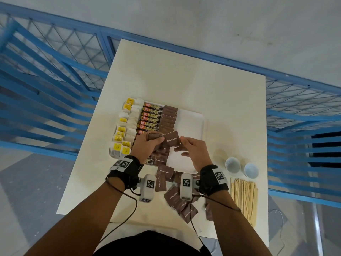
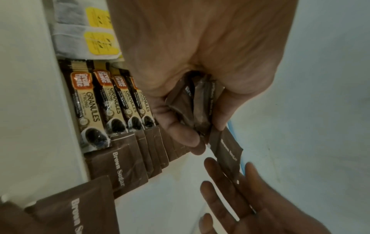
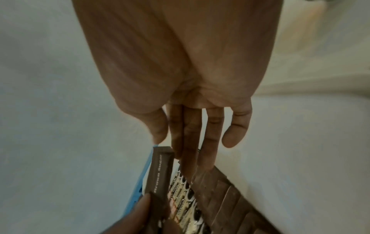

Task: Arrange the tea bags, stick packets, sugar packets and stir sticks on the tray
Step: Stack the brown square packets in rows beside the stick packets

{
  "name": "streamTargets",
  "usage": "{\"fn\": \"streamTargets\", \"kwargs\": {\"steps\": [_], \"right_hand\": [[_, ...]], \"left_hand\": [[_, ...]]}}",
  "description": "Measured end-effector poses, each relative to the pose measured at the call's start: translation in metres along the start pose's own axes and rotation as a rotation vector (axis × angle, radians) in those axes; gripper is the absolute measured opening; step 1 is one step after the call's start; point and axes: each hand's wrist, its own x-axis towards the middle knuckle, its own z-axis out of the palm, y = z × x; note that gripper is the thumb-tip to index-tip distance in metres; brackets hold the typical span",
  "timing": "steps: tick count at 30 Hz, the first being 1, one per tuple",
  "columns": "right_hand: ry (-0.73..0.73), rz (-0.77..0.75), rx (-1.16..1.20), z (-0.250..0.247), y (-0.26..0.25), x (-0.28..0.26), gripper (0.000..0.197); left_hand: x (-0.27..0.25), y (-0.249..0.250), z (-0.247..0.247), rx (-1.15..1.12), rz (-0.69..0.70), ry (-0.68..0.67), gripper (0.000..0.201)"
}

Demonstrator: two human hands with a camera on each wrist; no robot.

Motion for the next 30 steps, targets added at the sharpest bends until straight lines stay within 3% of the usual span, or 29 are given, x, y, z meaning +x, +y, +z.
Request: {"fn": "streamTargets", "kwargs": {"steps": [6, 10, 18, 30], "right_hand": [[-0.021, -0.193, -0.495, -0.005, -0.008, 0.029, 0.011], [0.011, -0.196, -0.472, -0.009, -0.017, 0.052, 0.012], [0.422, -0.086, -0.398, -0.018, -0.008, 0.115, 0.015], [0.466, -0.056, -0.486, -0.014, -0.003, 0.140, 0.018]], "left_hand": [[0.016, 0.010, -0.001, 0.062, -0.028, -0.026, 0.012], [0.026, 0.017, -0.002, 0.022, -0.039, -0.010, 0.019], [0.032, 0.015, -0.015, -0.052, -0.083, -0.073, 0.015], [0.033, 0.009, -0.018, -0.057, -0.115, -0.047, 0.025]]}}
